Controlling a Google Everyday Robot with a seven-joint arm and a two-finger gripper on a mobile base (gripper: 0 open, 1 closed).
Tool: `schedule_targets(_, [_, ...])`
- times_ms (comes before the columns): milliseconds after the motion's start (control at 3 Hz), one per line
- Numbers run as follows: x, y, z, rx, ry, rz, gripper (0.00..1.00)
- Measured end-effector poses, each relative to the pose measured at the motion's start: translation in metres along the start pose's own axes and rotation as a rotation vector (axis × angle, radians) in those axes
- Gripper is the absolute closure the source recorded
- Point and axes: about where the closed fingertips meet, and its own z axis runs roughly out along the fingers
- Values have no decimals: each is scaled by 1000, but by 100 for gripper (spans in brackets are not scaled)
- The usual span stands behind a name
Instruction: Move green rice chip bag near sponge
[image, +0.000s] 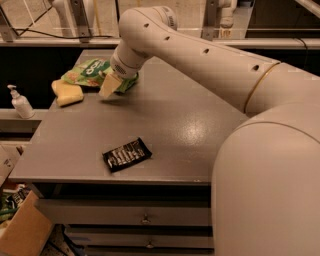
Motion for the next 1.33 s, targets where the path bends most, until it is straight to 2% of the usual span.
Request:
schedule_targets(333, [1,2,-3,-39,-3,0,0])
schedule_targets(667, [8,-5,-17,-85,-32,-4,0])
schedule_targets(1000, [29,-23,-38,-121,-81,-15,0])
schedule_targets(1333, [61,-50,-60,-136,-127,-16,0])
